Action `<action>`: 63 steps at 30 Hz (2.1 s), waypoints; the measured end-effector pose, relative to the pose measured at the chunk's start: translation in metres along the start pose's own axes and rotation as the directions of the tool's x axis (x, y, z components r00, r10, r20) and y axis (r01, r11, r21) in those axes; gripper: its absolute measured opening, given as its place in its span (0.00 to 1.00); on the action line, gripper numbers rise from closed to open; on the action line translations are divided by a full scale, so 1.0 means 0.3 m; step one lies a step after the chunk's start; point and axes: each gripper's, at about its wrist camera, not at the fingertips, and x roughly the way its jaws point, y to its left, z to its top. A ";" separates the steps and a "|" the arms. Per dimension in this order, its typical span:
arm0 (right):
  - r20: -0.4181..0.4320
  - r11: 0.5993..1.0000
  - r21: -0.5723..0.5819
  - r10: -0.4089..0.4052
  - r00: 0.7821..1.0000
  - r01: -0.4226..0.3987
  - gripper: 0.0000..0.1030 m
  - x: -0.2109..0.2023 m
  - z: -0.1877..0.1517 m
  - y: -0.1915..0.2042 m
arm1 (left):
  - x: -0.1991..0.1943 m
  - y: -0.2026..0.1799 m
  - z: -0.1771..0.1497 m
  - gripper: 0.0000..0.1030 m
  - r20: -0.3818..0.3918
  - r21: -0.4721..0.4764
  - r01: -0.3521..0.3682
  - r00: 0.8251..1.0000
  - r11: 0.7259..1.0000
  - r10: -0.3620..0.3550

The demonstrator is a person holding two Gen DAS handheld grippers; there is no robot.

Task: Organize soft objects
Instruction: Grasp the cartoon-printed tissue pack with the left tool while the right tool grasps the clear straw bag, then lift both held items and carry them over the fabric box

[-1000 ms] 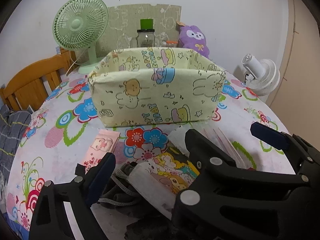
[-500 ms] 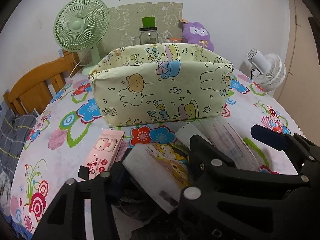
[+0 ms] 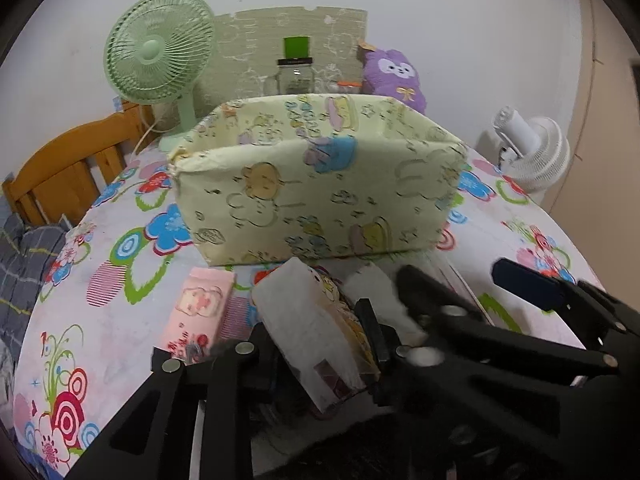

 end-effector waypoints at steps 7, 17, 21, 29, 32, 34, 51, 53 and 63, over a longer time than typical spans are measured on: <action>-0.034 1.000 0.026 -0.006 0.999 0.007 0.60 0.040 0.010 -0.029 | 0.027 -0.010 0.009 0.29 -0.009 0.014 -0.021 1.000 1.000 0.022; -0.081 0.996 0.088 0.036 0.996 -0.029 0.37 0.091 0.000 -0.053 | 0.047 -0.037 0.007 0.26 -0.027 0.037 -0.023 0.999 0.999 0.024; -0.069 0.997 0.074 0.037 0.997 -0.032 0.23 0.076 0.000 -0.030 | 0.040 -0.040 0.008 0.25 -0.027 0.042 -0.022 0.999 0.999 0.023; -0.047 0.998 0.056 0.033 0.998 -0.030 0.18 0.031 0.015 -0.015 | -0.003 -0.031 0.014 0.24 -0.005 0.025 0.010 1.000 1.000 -0.010; -0.029 0.998 0.050 0.028 0.999 -0.027 0.17 0.004 0.024 -0.009 | -0.026 -0.032 0.021 0.24 0.012 0.023 0.015 1.000 1.000 -0.015; -0.017 0.999 0.048 0.024 1.000 -0.024 0.17 -0.017 0.030 -0.002 | -0.043 -0.031 0.027 0.24 0.023 0.021 0.019 1.000 1.000 -0.019; 0.108 1.000 0.008 0.012 0.994 -0.013 0.17 -0.229 0.104 0.057 | -0.243 -0.022 0.097 0.24 0.145 0.008 0.032 0.989 0.999 -0.033; 0.123 1.000 0.002 0.015 0.992 -0.016 0.17 -0.256 0.115 0.065 | -0.264 -0.018 0.105 0.24 0.159 0.007 0.031 0.987 1.000 -0.031; 0.182 0.999 -0.021 0.029 0.983 -0.025 0.17 -0.358 0.150 0.103 | -0.365 -0.010 0.134 0.24 0.218 0.005 0.021 0.976 1.000 -0.022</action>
